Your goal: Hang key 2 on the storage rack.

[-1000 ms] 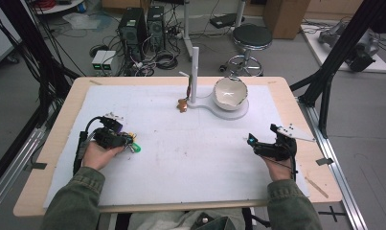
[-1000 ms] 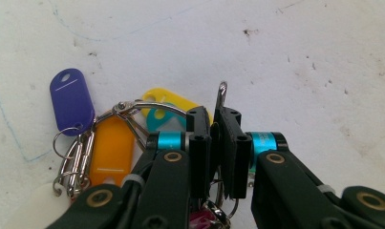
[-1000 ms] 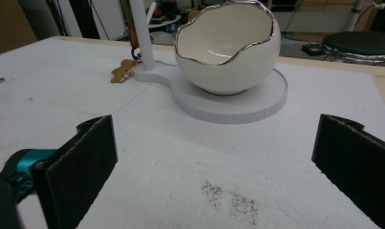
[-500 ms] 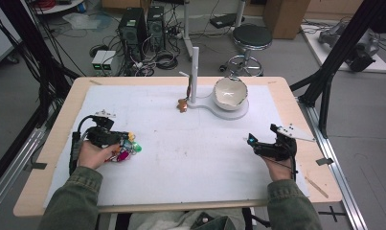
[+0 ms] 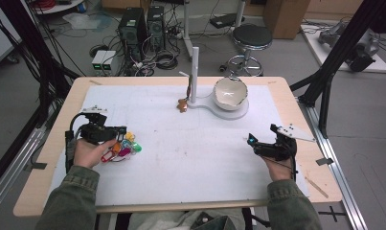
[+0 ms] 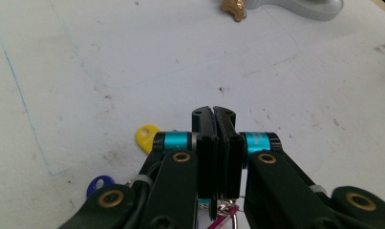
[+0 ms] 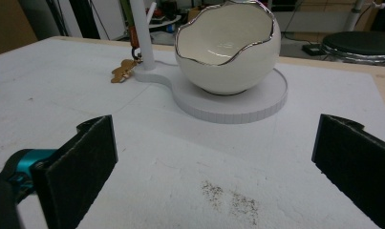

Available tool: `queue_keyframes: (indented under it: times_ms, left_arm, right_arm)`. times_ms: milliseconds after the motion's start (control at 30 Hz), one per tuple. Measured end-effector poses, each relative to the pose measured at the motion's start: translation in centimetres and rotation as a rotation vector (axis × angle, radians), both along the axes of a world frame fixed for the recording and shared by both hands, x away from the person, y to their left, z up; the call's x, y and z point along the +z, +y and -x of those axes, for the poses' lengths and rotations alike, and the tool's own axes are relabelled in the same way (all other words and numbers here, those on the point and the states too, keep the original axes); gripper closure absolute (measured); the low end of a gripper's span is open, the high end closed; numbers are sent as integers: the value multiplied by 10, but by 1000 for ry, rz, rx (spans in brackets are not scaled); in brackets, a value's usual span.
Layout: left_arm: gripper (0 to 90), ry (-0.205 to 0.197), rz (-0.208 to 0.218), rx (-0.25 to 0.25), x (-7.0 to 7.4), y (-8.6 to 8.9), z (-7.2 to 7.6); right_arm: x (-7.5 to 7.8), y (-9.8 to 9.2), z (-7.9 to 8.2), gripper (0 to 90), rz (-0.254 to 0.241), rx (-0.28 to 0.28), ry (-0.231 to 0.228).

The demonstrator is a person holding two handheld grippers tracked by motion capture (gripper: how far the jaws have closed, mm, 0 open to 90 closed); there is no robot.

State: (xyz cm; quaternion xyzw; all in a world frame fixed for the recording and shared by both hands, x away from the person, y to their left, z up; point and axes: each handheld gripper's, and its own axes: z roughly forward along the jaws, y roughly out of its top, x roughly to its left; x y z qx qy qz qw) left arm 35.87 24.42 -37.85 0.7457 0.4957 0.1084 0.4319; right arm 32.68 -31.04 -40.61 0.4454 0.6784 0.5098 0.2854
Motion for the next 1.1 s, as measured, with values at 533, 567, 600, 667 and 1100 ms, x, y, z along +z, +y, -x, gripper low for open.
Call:
queue_keyframes:
  times_ms: [533, 567, 600, 667, 1100]
  left_arm:
    - [876, -53, 61, -20, 24, -4, 3]
    - [877, -55, 67, -21, 25, -3, 3]
    - [876, -60, 73, -18, 26, -4, 3]
    - [876, -72, 93, -30, 29, -3, 3]
    - [876, -133, 96, -38, 58, -3, -1]
  right_arm:
    - [1, 0, 2, 6, -2, -5, 3]
    - [1, 0, 2, 6, -2, -5, 3]
    - [1, 0, 2, 6, -2, -4, 2]
    - [0, 0, 1, 6, -3, -5, 3]
    - [0, 0, 1, 6, -1, -4, 4]
